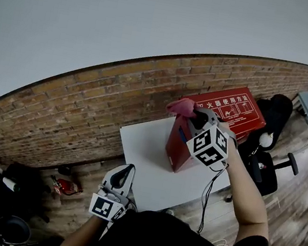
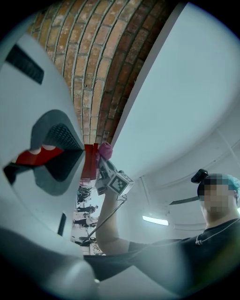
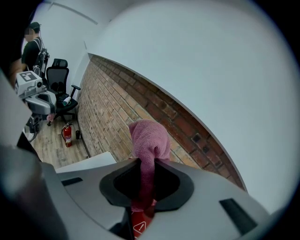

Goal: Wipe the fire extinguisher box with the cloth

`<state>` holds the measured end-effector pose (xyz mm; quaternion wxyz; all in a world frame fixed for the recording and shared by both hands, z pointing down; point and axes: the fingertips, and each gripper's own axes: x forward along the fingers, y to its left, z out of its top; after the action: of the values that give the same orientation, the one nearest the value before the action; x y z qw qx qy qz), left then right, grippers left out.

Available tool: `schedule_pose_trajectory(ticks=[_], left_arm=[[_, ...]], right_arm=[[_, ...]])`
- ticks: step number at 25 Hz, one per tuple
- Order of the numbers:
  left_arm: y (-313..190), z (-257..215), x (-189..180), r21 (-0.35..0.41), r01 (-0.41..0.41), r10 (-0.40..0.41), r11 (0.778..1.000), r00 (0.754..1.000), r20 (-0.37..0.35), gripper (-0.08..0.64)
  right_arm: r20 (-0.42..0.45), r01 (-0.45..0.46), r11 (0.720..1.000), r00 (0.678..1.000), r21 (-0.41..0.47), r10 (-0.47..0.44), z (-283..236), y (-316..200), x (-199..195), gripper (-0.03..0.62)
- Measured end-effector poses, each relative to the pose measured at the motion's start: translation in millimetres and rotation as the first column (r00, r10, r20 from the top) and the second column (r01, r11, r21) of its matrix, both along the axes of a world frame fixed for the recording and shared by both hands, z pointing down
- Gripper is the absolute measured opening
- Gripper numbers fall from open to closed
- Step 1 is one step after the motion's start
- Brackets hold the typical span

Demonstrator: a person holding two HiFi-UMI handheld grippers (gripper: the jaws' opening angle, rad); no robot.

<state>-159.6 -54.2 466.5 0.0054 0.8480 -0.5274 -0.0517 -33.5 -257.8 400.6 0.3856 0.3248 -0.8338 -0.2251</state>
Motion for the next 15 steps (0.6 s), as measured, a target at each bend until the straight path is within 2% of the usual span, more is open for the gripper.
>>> schedule_pose_trajectory(ticks=[15], left_arm=[[-1.4, 2.2, -26.7, -0.007, 0.012, -0.013, 1.0, 1.0, -0.014, 0.048]], right_arm=[[-0.058, -0.028, 1.0, 0.998, 0.005, 0.028, -2.5, -39.9, -27.1, 0.069]])
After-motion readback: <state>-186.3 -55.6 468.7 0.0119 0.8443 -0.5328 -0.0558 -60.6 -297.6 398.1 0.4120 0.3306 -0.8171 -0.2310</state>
